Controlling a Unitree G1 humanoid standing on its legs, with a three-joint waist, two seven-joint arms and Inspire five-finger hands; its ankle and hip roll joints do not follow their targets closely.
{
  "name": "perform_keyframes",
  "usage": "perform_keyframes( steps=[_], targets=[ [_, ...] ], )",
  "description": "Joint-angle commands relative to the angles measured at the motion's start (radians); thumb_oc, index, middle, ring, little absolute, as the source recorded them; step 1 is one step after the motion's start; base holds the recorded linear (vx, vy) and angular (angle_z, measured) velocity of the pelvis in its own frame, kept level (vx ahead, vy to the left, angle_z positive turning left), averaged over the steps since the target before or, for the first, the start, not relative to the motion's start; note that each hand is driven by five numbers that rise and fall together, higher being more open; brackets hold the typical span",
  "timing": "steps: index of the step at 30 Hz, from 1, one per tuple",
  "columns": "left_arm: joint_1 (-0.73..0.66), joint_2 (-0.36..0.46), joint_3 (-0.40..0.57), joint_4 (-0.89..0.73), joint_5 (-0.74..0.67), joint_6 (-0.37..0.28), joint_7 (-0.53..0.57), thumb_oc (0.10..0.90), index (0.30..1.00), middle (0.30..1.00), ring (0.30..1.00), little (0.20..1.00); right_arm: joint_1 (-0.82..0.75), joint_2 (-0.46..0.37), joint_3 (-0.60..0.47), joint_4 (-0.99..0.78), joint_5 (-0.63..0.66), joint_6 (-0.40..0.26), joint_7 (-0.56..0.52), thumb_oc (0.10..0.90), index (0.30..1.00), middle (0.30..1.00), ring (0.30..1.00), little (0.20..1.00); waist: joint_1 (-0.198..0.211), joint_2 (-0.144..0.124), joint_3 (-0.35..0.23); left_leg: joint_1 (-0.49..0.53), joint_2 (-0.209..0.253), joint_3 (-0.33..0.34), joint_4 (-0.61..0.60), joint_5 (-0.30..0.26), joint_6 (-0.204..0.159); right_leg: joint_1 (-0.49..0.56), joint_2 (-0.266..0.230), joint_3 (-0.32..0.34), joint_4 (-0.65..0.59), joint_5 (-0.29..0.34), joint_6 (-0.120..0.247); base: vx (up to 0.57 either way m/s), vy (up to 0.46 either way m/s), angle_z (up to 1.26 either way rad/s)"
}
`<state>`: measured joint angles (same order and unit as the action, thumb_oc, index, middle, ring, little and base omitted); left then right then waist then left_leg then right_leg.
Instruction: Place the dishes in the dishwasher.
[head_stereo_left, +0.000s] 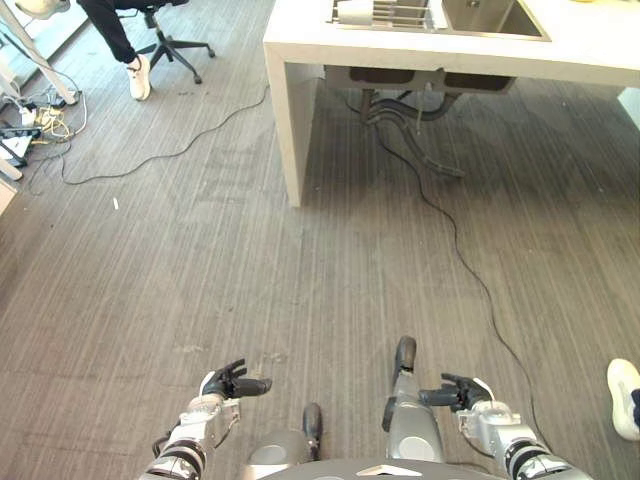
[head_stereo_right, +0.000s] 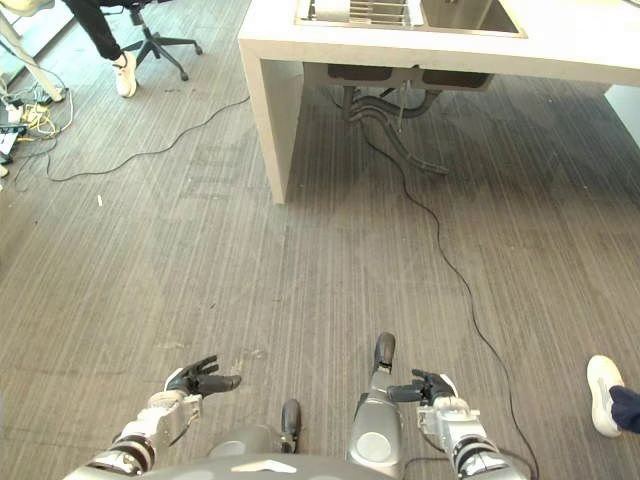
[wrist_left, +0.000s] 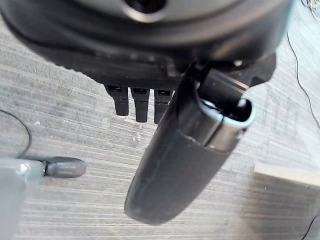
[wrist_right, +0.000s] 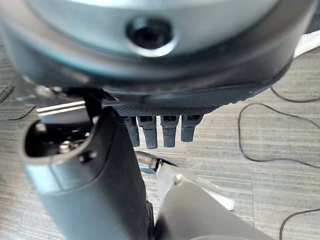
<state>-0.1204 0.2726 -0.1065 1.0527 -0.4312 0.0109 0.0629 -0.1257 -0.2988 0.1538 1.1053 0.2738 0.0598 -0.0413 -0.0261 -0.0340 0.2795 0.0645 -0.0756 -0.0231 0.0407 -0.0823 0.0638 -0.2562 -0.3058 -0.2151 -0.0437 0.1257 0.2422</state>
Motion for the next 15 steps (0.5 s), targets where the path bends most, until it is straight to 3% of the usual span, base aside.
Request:
perform_keyframes(
  steps=[1, 3, 5, 6, 7, 8, 9, 10, 11, 12, 13, 15],
  targets=[
    [-0.002, 0.070, 0.007, -0.188, -0.055, -0.057, 0.017, 0.800, 0.900, 0.900, 0.900, 0.900, 0.008, -0.042, 0.051, 0.009, -0.035, -0.008, 0.023, 0.800, 0.900, 0.900, 0.900, 0.900, -0.001, 0.023, -0.089, 0.244, 0.217, -0.090, 0.075, -0.179, -0.135, -0.076, 0.093, 0.015, 0.208, 0.040, -0.030, 0.41, -0.284, 0.58],
    [0.017, 0.068, 0.014, -0.245, -0.085, -0.054, 0.013, 0.800, 0.900, 0.900, 0.900, 0.900, 0.019, -0.051, 0.062, 0.017, -0.048, -0.004, 0.028, 0.800, 0.900, 0.900, 0.900, 0.900, 0.009, 0.033, -0.099, 0.175, 0.238, -0.095, 0.221, -0.090, -0.134, -0.034, 0.124, -0.004, 0.217, -0.006, -0.061, 0.38, -0.289, 0.64],
    [0.017, 0.068, 0.014, -0.245, -0.085, -0.054, 0.013, 0.800, 0.900, 0.900, 0.900, 0.900, 0.019, -0.051, 0.062, 0.017, -0.048, -0.004, 0.028, 0.800, 0.900, 0.900, 0.900, 0.900, 0.009, 0.033, -0.099, 0.175, 0.238, -0.095, 0.221, -0.090, -0.134, -0.034, 0.124, -0.004, 0.217, -0.006, -0.061, 0.12, -0.109, 0.24],
    [0.025, 0.070, 0.018, -0.275, -0.098, -0.052, 0.009, 0.800, 0.900, 0.900, 0.900, 0.900, 0.024, -0.055, 0.061, 0.008, -0.052, -0.003, 0.026, 0.800, 0.900, 0.900, 0.900, 0.900, 0.015, 0.033, -0.095, 0.122, 0.240, -0.106, 0.316, -0.032, -0.128, 0.003, 0.145, -0.014, 0.206, -0.032, -0.082, 0.25, -0.362, 0.18],
    [0.023, 0.080, 0.029, -0.358, -0.136, -0.047, 0.013, 0.800, 0.900, 0.900, 0.900, 0.900, 0.031, -0.073, 0.048, -0.004, -0.046, -0.004, 0.016, 0.800, 0.900, 0.900, 0.900, 0.900, 0.022, 0.013, -0.076, -0.020, 0.234, -0.105, 0.558, 0.095, -0.121, 0.067, 0.166, -0.026, 0.177, -0.066, -0.128, 0.25, -0.362, 0.18],
    [0.023, 0.080, 0.029, -0.358, -0.136, -0.047, 0.013, 0.800, 0.900, 0.900, 0.900, 0.900, 0.031, -0.073, 0.048, -0.004, -0.046, -0.004, 0.016, 0.800, 0.900, 0.900, 0.900, 0.900, 0.022, 0.013, -0.076, -0.020, 0.234, -0.105, 0.558, 0.095, -0.121, 0.067, 0.166, -0.026, 0.177, -0.066, -0.128, 0.31, -0.529, -0.17],
    [0.005, 0.094, 0.025, -0.425, -0.145, -0.049, 0.025, 0.800, 0.900, 0.900, 0.900, 0.900, 0.030, -0.089, 0.035, -0.004, -0.036, -0.006, -0.002, 0.800, 0.900, 0.900, 0.900, 0.900, 0.041, -0.001, -0.043, -0.125, 0.267, -0.058, 0.690, 0.144, -0.118, 0.123, 0.192, -0.037, 0.162, -0.110, -0.171, 0.24, -0.325, 0.39],
    [-0.008, 0.095, 0.026, -0.466, -0.152, -0.052, 0.027, 0.800, 0.900, 0.900, 0.900, 0.900, 0.027, -0.094, 0.035, -0.002, -0.036, -0.002, -0.004, 0.800, 0.900, 0.900, 0.900, 0.900, 0.057, -0.002, -0.030, -0.177, 0.235, -0.042, 0.699, 0.095, -0.106, 0.147, 0.197, -0.037, 0.157, -0.126, -0.181, 0.24, -0.325, 0.39],
    [-0.008, 0.095, 0.026, -0.466, -0.152, -0.052, 0.027, 0.800, 0.900, 0.900, 0.900, 0.900, 0.027, -0.094, 0.035, -0.002, -0.036, -0.002, -0.004, 0.800, 0.900, 0.900, 0.900, 0.900, 0.057, -0.002, -0.030, -0.177, 0.235, -0.042, 0.699, 0.095, -0.106, 0.147, 0.197, -0.037, 0.157, -0.126, -0.181, 0.28, -0.122, 0.62],
    [-0.022, 0.093, 0.031, -0.539, -0.153, -0.068, 0.035, 0.800, 0.900, 0.900, 0.900, 0.900, 0.026, -0.095, 0.033, 0.015, -0.035, -0.007, -0.006, 0.800, 0.900, 0.900, 0.900, 0.900, 0.091, 0.003, -0.008, -0.285, 0.114, -0.048, 0.657, 0.025, -0.096, 0.190, 0.213, -0.021, 0.143, -0.144, -0.179, 0.43, -0.100, 0.40],
    [-0.033, 0.100, 0.028, -0.596, -0.152, -0.081, 0.022, 0.800, 0.900, 0.900, 0.900, 0.900, 0.026, -0.096, 0.024, 0.037, -0.026, -0.017, -0.002, 0.800, 0.900, 0.900, 0.900, 0.900, 0.120, 0.009, -0.005, -0.323, 0.077, -0.027, 0.486, 0.001, -0.102, 0.231, 0.225, -0.023, 0.120, -0.169, -0.161, 0.57, -0.125, 0.23],
    [-0.036, 0.120, 0.042, -0.660, -0.156, -0.096, 0.017, 0.800, 0.900, 0.900, 0.900, 0.900, 0.024, -0.089, 0.021, 0.065, -0.021, -0.026, -0.001, 0.800, 0.900, 0.900, 0.900, 0.900, 0.163, 0.033, -0.012, -0.358, 0.046, -0.005, 0.237, 0.094, -0.111, 0.292, 0.269, -0.019, 0.084, -0.188, -0.163, 0.42, -0.045, -0.70]
  ],
)
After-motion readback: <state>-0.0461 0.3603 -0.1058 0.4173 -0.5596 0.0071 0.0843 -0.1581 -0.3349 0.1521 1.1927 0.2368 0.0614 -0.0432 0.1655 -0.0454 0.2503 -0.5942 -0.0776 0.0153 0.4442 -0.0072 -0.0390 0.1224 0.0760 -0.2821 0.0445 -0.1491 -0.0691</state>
